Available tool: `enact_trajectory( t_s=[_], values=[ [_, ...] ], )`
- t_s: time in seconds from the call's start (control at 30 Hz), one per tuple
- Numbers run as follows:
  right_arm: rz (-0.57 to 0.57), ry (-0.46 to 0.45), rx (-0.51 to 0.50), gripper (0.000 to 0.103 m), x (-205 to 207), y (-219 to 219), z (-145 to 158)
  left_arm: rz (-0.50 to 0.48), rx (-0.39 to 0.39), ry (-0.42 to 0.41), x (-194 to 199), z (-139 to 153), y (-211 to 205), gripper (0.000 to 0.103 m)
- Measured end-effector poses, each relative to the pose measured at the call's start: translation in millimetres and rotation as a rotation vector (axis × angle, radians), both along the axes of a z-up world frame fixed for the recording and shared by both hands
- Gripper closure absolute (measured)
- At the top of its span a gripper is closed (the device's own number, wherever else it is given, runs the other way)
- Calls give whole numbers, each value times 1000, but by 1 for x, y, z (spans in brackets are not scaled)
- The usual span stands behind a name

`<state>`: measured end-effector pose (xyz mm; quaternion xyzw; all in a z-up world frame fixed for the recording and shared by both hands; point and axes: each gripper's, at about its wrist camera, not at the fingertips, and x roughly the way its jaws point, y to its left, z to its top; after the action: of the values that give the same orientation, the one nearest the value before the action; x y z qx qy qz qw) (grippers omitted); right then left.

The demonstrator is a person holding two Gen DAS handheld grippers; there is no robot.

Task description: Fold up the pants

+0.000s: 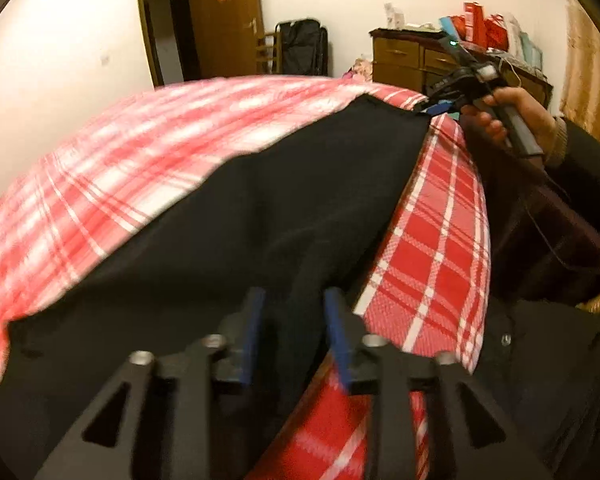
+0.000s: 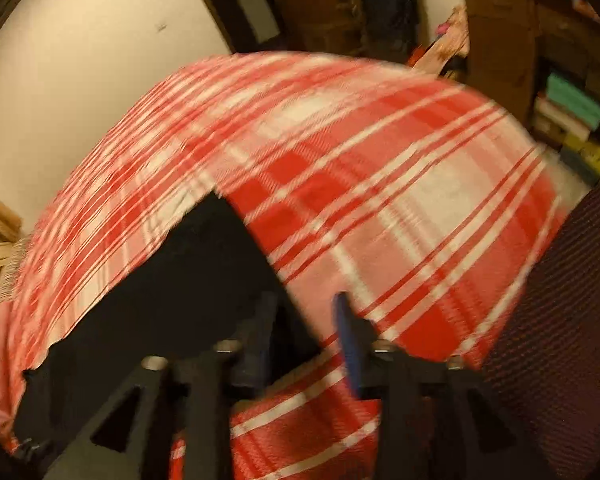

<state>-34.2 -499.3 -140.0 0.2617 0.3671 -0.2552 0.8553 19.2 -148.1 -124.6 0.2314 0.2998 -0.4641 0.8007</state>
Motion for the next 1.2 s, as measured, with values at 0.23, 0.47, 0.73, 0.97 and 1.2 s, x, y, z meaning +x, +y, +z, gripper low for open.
enact_trajectory(
  t_s=[0.23,0.47,0.73,0.97,1.2],
  values=[
    [151,-60,-166,56,15,66,57,224,35,-123,10,25,121,42],
    [724,-97,-137,56,96,238,70,776,114,-143,45,19,301,42],
    [1125,-43,-44,56,197,432,41,1045,-30,-4,63,-15,409,41],
    [1219,150,39,60,285,520,-10,997,-80,13,86,-22,409,38],
    [1139,215,-35,98,309,532,-31,1010,-124,30,98,-28,428,26]
  ],
)
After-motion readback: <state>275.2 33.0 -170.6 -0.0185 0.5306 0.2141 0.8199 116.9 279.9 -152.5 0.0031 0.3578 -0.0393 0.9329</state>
